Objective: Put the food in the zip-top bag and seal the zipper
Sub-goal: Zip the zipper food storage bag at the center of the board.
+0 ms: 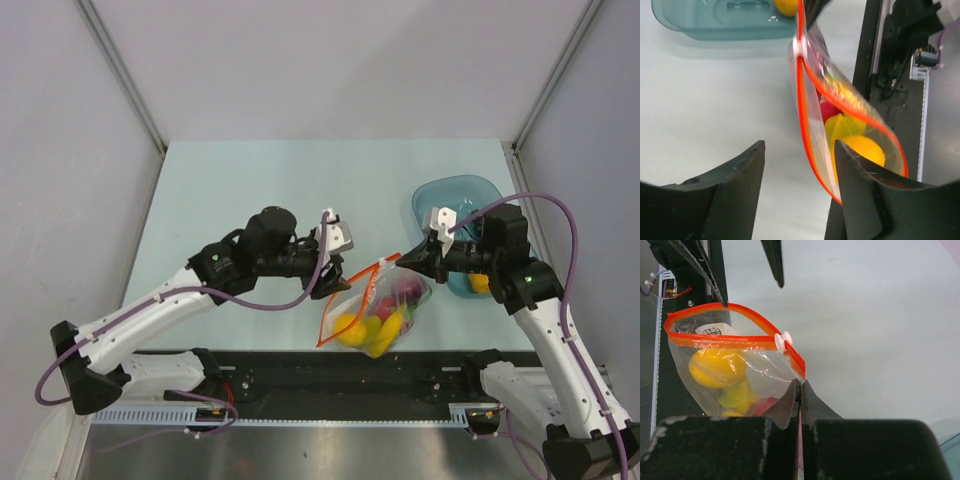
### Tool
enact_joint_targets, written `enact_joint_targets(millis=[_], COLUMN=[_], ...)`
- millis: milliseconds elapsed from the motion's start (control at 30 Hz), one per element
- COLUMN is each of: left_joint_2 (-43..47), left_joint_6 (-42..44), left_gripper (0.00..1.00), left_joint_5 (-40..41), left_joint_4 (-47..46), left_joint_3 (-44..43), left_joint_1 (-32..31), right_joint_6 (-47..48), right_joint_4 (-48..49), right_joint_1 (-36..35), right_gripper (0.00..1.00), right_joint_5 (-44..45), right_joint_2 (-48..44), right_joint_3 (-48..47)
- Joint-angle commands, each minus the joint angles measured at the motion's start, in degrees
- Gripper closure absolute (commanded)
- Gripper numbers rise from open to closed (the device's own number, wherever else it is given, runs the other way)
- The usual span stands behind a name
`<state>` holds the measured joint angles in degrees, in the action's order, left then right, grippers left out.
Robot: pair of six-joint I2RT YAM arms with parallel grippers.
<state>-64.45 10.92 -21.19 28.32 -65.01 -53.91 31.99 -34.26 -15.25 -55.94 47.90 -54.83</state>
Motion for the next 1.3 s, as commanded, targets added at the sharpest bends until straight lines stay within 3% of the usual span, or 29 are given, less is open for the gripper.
enact_joint_targets(millis=[0, 100, 367, 467, 500, 600, 633, 700, 733, 767, 833, 967, 1100, 1167, 1200, 1267], left_joint_2=[-5.7, -8.9, -13.0, -14.2, -14.6, -15.9, -16.1, -16.1, -16.2, -17.2, -18.3, -20.7, -21.2, -21.9, -22.0, -22.0], left_joint_6=[-7.0, -10.1, -12.9, -12.6, -12.2, -8.3, -7.1, -2.1, -0.6, 1.0, 6.5, 12.5, 15.5, 15.5, 14.9, 14.9], left_gripper=[0.32, 0.24, 0.24, 0.42, 0.64, 0.99, 1.0, 1.0, 1.0, 1.0, 1.0, 1.0, 1.0, 1.0, 1.0, 1.0], left_joint_5=[-1.3, -3.0, -3.9, -4.6, -5.0, -6.2, -7.8, -9.6, -9.8, -10.3, -11.1, -12.5, -14.3, -14.6, -14.4, -14.6], left_joint_4=[-5.8, -7.4, -10.0, -9.9, -9.4, -5.3, -4.2, 0.2, 2.0, 6.3, 11.1, 21.9, 26.8, 27.6, 27.3, 26.7], left_joint_3=[-8.1, -9.8, -7.8, -7.1, -7.1, -9.2, -10.5, -12.2, -14.8, -16.4, -21.2, -26.6, -28.4, -29.0, -29.0, -28.8], left_joint_1=[0.0, -0.1, -3.7, -3.7, -3.7, -3.7, -3.7, -3.7, -3.7, -3.7, -3.7, -3.7, -3.7, -3.7, -3.7, -3.7], right_joint_6=[-2.5, -3.3, -5.0, -5.7, -5.7, -2.9, -1.7, 2.6, 4.0, 5.3, 7.6, 8.5, 8.9, 7.7, 7.4, 7.7], right_joint_4=[5.9, 6.2, 6.1, 6.0, 5.8, 3.3, 1.1, -1.4, -4.5, -5.6, -7.3, -6.9, -5.8, -4.2, -3.6, -3.2], right_joint_1=[-0.7, -0.9, -1.5, -1.6, -1.6, -1.6, -1.6, -1.8, -2.1, -2.2, -3.9, -8.5, -10.7, -11.6, -12.2, -13.2], right_gripper=[1.0, 1.0, 1.0, 1.0, 1.0, 1.0, 0.98, 0.74, 0.42, 0.31, 0.18, 0.17, 0.21, 0.34, 0.45, 0.49], right_joint_5=[-0.8, -0.7, -0.2, -0.3, -0.7, -1.4, -1.8, -3.4, -3.9, -4.5, -4.6, -1.7, -0.4, 0.0, 0.3, 1.8], right_joint_2=[-0.8, -0.9, -0.6, -0.8, -1.1, -1.7, -2.1, -2.5, -2.7, -2.8, -3.2, -2.3, -0.5, 0.3, 0.7, 1.1], right_joint_3=[-1.1, -1.2, -1.8, -1.9, -1.9, -1.9, -2.5, -3.2, -3.8, -4.7, -5.5, -7.2, -7.7, -7.4, -7.1, -6.8])
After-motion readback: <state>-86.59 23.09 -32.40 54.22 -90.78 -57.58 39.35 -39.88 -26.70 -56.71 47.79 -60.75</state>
